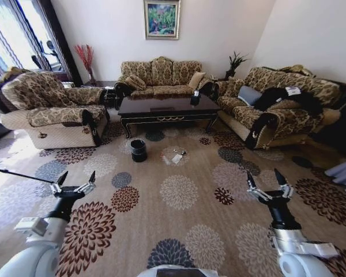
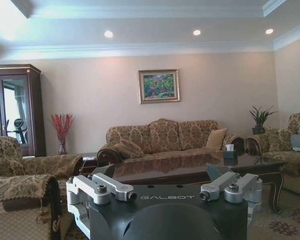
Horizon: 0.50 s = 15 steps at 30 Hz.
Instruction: Move to the front of the table and pick up the trash from the floor, then place it into the trash bin.
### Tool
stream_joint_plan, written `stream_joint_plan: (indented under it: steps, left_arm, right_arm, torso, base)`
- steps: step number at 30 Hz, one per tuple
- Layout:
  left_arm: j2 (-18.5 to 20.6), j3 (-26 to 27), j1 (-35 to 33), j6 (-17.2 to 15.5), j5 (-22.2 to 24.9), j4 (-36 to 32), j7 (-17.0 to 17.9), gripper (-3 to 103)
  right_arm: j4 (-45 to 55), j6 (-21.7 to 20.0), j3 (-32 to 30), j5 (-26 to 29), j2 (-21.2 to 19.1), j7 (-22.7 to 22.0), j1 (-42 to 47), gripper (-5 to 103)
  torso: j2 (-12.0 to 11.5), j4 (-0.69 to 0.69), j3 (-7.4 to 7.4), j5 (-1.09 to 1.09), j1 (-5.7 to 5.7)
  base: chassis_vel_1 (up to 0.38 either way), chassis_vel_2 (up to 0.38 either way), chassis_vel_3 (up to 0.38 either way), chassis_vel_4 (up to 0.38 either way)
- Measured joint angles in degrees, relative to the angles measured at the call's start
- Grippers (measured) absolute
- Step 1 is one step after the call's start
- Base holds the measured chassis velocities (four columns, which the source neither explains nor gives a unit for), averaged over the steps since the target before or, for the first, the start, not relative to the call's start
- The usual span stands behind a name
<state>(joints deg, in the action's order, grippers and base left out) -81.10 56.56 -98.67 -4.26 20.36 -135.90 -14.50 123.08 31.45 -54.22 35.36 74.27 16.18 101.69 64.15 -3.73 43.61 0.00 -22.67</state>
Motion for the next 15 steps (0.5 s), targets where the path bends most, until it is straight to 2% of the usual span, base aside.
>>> stream_joint_plan:
  steps: [6, 9, 10, 11, 12, 15]
  left_arm:
    - [0.0, -0.1, 0.0, 1.1, 0.0, 0.3, -0.4, 100]
    - [-0.3, 0.0, 0.0, 5.1, 0.9, 1.7, -0.8, 100]
    - [-0.5, 0.2, 0.0, 8.4, 1.6, 2.8, -0.9, 100]
    - [-0.5, 0.2, 0.0, 8.4, 1.6, 2.8, -0.9, 100]
    - [-0.7, 0.4, 0.0, 10.7, 2.1, 3.6, -1.1, 100]
    - [-1.0, 0.6, 0.1, 14.5, 2.7, 5.1, -0.6, 100]
  right_arm:
    - [-1.1, 1.2, 0.0, 2.4, 0.1, 0.0, -0.4, 100]
    - [-1.2, 0.8, -0.2, 0.5, 0.2, -2.3, -0.2, 100]
    - [-1.5, 0.5, -0.4, -1.6, 0.3, -3.8, -0.1, 100]
    - [-1.5, 0.5, -0.4, -1.6, 0.3, -3.8, -0.1, 100]
    - [-2.0, 0.5, -0.5, -2.7, 0.4, -4.4, -0.1, 100]
    - [-3.1, 1.4, -0.5, -4.1, 0.7, -4.6, -0.3, 100]
  torso:
    - [0.0, 0.00, 0.00, 0.01, 0.00]
    - [0.0, 0.00, 0.00, 0.00, 0.00]
    - [0.0, 0.00, 0.00, 0.00, 0.00]
    - [0.0, 0.00, 0.00, 0.00, 0.00]
    - [0.0, -0.01, 0.00, 0.00, 0.00]
    - [0.0, 0.00, 0.00, 0.01, 0.00]
  base:
    - [0.000, 0.000, 0.000, 0.000]
    - [0.000, 0.000, 0.000, 0.000]
    - [0.000, 0.000, 0.000, 0.000]
    - [0.000, 0.000, 0.000, 0.000]
    - [0.000, 0.000, 0.000, 0.000]
    - [0.000, 0.000, 0.000, 0.000]
